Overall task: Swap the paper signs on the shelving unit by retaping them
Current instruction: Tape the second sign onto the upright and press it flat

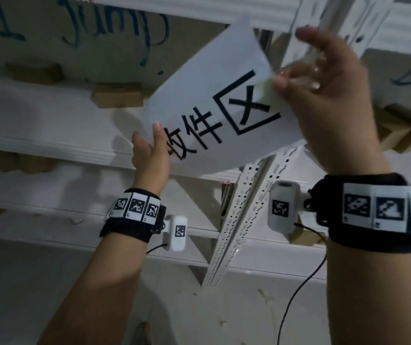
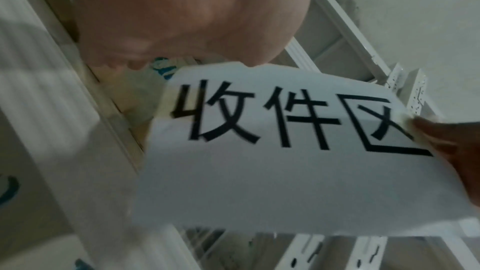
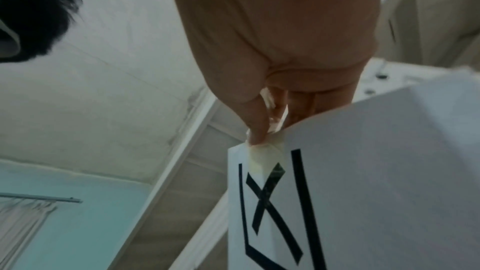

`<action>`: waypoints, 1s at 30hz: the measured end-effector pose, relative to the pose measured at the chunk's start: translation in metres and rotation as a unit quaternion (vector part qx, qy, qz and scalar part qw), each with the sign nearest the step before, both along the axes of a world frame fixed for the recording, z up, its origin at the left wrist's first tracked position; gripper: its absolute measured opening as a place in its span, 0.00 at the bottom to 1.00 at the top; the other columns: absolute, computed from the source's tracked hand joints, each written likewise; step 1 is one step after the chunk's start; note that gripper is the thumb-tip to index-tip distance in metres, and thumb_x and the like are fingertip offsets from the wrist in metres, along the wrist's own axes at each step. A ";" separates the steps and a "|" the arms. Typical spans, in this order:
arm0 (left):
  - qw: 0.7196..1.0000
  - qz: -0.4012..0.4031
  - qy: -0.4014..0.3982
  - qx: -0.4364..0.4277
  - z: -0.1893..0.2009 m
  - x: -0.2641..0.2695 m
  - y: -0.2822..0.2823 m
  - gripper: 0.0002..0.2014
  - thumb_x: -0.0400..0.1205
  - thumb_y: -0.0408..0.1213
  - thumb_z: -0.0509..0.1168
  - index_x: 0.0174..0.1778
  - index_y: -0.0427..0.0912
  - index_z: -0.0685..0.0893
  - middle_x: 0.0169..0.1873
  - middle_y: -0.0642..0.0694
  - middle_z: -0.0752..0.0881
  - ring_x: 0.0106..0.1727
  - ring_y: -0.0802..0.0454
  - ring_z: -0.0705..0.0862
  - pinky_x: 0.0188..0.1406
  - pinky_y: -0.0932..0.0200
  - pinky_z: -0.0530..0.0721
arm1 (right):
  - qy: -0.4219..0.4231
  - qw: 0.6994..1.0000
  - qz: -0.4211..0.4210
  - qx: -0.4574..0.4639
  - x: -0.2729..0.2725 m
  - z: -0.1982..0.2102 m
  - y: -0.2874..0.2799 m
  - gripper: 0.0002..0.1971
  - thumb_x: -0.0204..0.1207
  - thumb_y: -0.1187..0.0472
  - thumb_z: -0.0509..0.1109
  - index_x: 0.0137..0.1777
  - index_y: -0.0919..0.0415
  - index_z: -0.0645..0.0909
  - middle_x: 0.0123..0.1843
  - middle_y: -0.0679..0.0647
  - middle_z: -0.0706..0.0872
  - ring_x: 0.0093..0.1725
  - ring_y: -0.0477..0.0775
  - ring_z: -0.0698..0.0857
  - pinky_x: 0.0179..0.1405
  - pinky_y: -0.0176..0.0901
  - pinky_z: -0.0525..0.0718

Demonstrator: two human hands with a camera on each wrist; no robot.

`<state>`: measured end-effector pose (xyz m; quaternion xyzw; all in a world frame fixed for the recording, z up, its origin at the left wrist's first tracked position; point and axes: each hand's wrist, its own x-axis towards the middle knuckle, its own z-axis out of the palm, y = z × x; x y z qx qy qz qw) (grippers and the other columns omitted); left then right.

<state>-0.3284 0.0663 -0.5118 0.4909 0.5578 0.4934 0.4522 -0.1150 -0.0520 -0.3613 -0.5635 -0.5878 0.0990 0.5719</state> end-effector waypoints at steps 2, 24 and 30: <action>0.998 -0.011 -0.065 -0.010 0.006 0.011 -0.016 0.48 0.85 0.74 0.51 0.94 0.51 0.43 0.92 0.45 0.59 0.91 0.43 0.61 0.88 0.38 0.61 | 0.004 0.999 -0.009 0.041 0.017 0.012 -0.017 0.26 0.80 0.64 0.76 0.77 0.53 0.76 0.58 0.51 0.89 0.56 0.41 0.89 0.59 0.39 0.90; 0.893 -0.226 -0.366 0.131 0.185 0.051 -0.079 0.25 0.80 0.34 0.74 0.74 0.35 0.82 0.75 0.32 0.85 0.76 0.37 0.84 0.76 0.33 0.81 | 0.289 0.927 0.007 0.240 0.158 0.099 -0.097 0.23 0.74 0.69 0.82 0.67 0.71 0.81 0.46 0.52 0.95 0.50 0.51 0.93 0.55 0.50 0.90; 0.895 -0.164 -0.349 0.225 0.252 0.055 -0.077 0.16 0.71 0.29 0.78 0.55 0.37 0.86 0.53 0.37 0.94 0.51 0.46 0.93 0.59 0.50 0.93 | 0.244 0.937 0.000 0.250 0.176 0.146 -0.107 0.19 0.73 0.60 0.84 0.62 0.61 0.85 0.51 0.54 0.95 0.46 0.50 0.91 0.50 0.49 0.89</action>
